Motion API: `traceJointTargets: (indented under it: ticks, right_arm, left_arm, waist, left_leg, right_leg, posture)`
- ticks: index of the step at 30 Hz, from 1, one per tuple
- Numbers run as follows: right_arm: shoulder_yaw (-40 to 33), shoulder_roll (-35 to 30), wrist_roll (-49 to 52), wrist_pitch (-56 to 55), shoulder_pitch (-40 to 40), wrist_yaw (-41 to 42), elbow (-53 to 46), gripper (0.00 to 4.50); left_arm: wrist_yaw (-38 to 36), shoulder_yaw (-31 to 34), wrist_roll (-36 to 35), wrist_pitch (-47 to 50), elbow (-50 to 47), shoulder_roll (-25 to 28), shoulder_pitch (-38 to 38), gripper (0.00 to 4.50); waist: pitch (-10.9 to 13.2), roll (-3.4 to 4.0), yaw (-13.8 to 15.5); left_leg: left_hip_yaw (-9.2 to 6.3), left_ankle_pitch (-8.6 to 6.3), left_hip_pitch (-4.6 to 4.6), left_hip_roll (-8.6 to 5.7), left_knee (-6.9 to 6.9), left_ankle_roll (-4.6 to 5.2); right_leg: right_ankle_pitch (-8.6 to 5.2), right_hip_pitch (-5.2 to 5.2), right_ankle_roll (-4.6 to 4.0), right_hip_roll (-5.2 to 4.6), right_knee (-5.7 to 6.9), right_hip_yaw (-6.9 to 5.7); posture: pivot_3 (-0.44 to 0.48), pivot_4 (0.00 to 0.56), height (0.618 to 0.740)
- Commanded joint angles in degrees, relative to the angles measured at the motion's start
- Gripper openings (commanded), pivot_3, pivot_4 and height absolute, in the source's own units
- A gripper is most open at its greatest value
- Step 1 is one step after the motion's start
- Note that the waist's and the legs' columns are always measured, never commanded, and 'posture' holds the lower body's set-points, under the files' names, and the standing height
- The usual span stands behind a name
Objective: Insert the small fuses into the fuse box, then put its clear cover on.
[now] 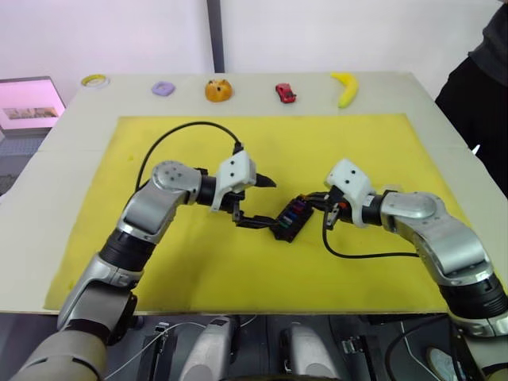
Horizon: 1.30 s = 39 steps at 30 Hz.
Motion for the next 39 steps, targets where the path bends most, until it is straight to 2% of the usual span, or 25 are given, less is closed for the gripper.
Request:
traceJointTargets:
  ticks: [1, 4, 7, 17, 22, 25, 28, 39]
  right_arm:
    - [-0.45, -0.38, 0.15, 0.01, -1.13, 0.58, -0.94, 0.0]
    - [-1.22, -0.42, 0.73, 0.37, -1.09, 0.57, -2.16, 1.01]
    - [-3.12, -0.79, 2.0, 1.65, -1.46, 0.41, -4.56, 2.42]
    - [-7.68, -0.85, 5.66, 4.47, -2.0, -0.42, -8.09, 2.42]
    - [-10.67, 2.92, 6.77, -4.12, 3.14, -0.37, -7.52, 2.42]
    - [-10.78, 5.3, 6.44, -9.25, 7.35, -0.98, -6.79, 1.59]
    - [-9.6, 6.95, 5.3, -13.82, 10.13, -1.08, -5.49, 0.09]
    - [-8.31, 9.93, 4.65, -18.27, 11.33, -1.74, -0.85, 0.03]
  left_arm:
    - [0.31, 0.9, -0.21, -0.57, -1.85, -0.15, -0.24, 4.46]
    - [0.38, 0.92, -0.12, -0.76, -1.78, -0.23, -0.14, 4.5]
    - [0.39, 0.99, -0.08, -0.98, -1.75, -0.2, -0.03, 4.5]
    - [0.68, 1.13, -0.19, -1.44, -1.25, -0.49, -0.16, 4.5]
    - [0.87, 1.12, -0.24, -1.33, -1.6, -0.74, -0.06, 4.5]
    - [0.91, 0.92, -0.01, -1.66, -1.96, -0.66, 0.36, 4.5]
    - [0.95, 0.93, -0.03, -1.54, -2.07, -0.67, 0.34, 4.5]
    - [0.88, 0.65, 0.26, -1.53, -1.87, -0.85, -0.02, 4.5]
  waist:
    - [0.0, 0.0, 0.0]
    - [0.0, 0.0, 0.03]
    - [0.0, 0.0, 0.01]
    - [0.0, 0.0, 0.08]
    - [0.0, -0.01, 0.15]
    - [0.0, -0.01, 0.14]
    - [0.0, 0.0, -0.01]
    - [0.0, 0.0, 0.06]
  left_leg:
    - [0.0, 0.0, 0.0, 0.0, 0.0, 0.0]
    - [0.0, 0.0, 0.0, 0.0, 0.0, 0.0]
    - [0.0, 0.0, 0.0, 0.0, 0.0, 0.0]
    - [0.0, 0.0, 0.0, -0.01, 0.0, 0.0]
    - [0.0, 0.0, -0.01, 0.0, -0.01, 0.0]
    - [-0.03, 0.0, -0.01, -0.03, 0.02, 0.0]
    - [-0.03, 0.0, -0.01, -0.03, 0.02, 0.0]
    - [-0.04, 0.03, 0.0, -0.02, 0.02, -0.06]
  right_leg:
    - [0.0, 0.0, 0.0, 0.0, 0.0, 0.0]
    - [0.0, 0.0, 0.0, 0.0, 0.0, 0.0]
    - [0.0, -0.01, 0.0, 0.0, 0.0, 0.0]
    - [0.0, 0.0, 0.0, -0.01, -0.01, 0.0]
    - [0.0, 0.0, 0.0, -0.01, -0.01, 0.0]
    - [0.0, 0.04, 0.01, -0.03, -0.03, -0.03]
    - [0.0, 0.03, 0.01, -0.02, -0.01, -0.03]
    - [0.0, 0.04, 0.01, 0.0, -0.01, -0.03]
  posture:
    - [0.0, 0.15, 0.735]
    - [0.0, 0.15, 0.735]
    - [0.0, 0.15, 0.735]
    - [0.0, 0.15, 0.735]
    - [0.0, 0.15, 0.735]
    - [0.0, 0.15, 0.735]
    - [0.0, 0.15, 0.735]
    - [0.0, 0.15, 0.735]
